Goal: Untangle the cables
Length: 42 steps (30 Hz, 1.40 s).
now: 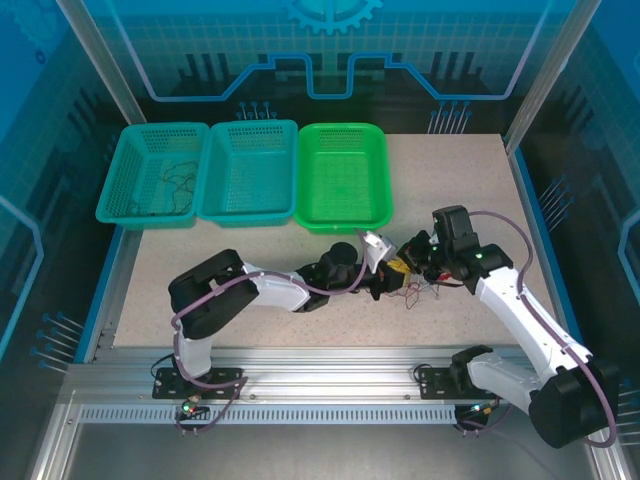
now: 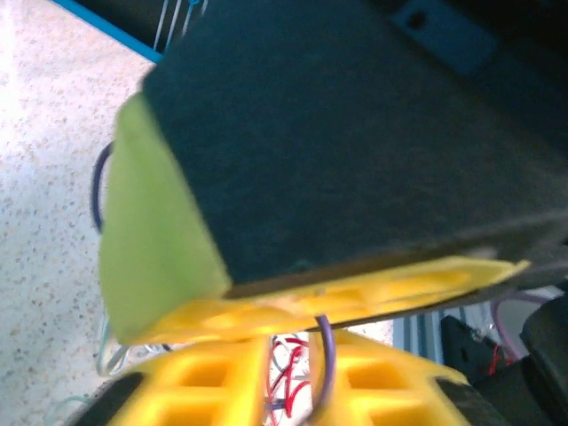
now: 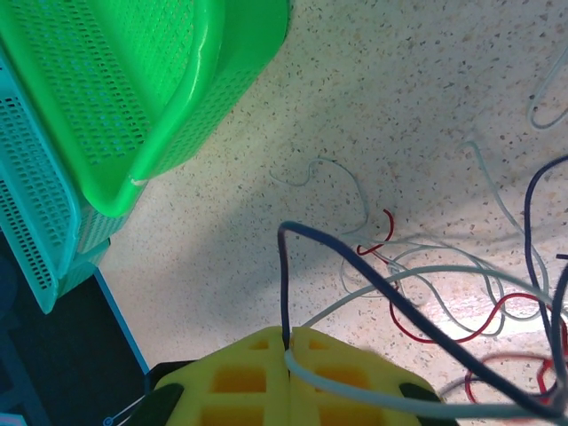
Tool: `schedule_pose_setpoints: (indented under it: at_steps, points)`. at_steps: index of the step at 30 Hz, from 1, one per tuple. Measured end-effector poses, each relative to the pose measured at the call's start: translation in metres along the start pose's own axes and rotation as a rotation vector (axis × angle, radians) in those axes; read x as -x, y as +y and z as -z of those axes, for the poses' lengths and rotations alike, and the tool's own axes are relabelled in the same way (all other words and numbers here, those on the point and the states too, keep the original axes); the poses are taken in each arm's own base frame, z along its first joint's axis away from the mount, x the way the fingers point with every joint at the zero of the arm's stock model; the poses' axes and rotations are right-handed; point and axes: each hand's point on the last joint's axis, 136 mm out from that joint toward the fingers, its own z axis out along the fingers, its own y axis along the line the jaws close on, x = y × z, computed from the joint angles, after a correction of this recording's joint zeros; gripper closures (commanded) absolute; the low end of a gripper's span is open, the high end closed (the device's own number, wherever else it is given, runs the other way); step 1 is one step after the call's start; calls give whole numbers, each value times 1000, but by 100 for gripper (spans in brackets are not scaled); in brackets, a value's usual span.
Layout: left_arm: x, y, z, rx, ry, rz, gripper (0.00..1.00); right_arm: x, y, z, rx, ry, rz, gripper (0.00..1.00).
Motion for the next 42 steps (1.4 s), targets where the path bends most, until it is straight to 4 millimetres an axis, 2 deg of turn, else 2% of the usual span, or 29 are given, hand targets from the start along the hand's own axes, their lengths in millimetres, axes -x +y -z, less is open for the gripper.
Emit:
schedule_pose_setpoints:
  at_steps: [4, 6, 9, 11, 13, 16, 18, 21, 24, 27, 30, 35, 38, 42]
  points:
    - [4, 1, 1, 13, -12, -6, 100, 7, -8, 0, -39, -46, 17, 85]
    - [8, 1, 8, 25, -19, -6, 100, 15, -18, -1, -82, -94, 35, 81]
    - [22, -2, 23, 42, -43, -10, 100, 22, -50, -12, -180, -143, 53, 81]
    - [35, -6, 32, 47, -63, -15, 100, 24, -81, -24, -262, -147, 46, 81]
    - [47, -12, 40, 52, -83, -25, 100, 26, -119, -35, -370, -139, 13, 81]
    - [66, -20, 56, 66, -119, -47, 100, 35, -160, -36, -476, -151, -56, 78]
    - [78, -22, 68, 80, -145, -53, 100, 42, -173, -31, -499, -173, -86, 75]
    - [102, -15, 95, 131, -192, -53, 100, 55, -178, -21, -489, -215, -110, 68]
    - [125, -4, 121, 192, -234, -47, 100, 62, -171, -13, -454, -242, -84, 64]
    - [138, 2, 140, 241, -246, -45, 100, 61, -152, -11, -393, -229, -4, 57]
    - [145, 7, 150, 286, -229, -34, 100, 53, -116, -7, -311, -210, 125, 48]
    - [170, 28, 174, 387, -241, -11, 100, 34, -64, 4, -136, -173, 273, 45]
    - [193, 41, 194, 457, -264, -18, 100, 17, -34, 9, -33, -114, 366, 44]
    - [237, 62, 233, 578, -315, -41, 100, -4, 11, 23, 109, -51, 485, 43]
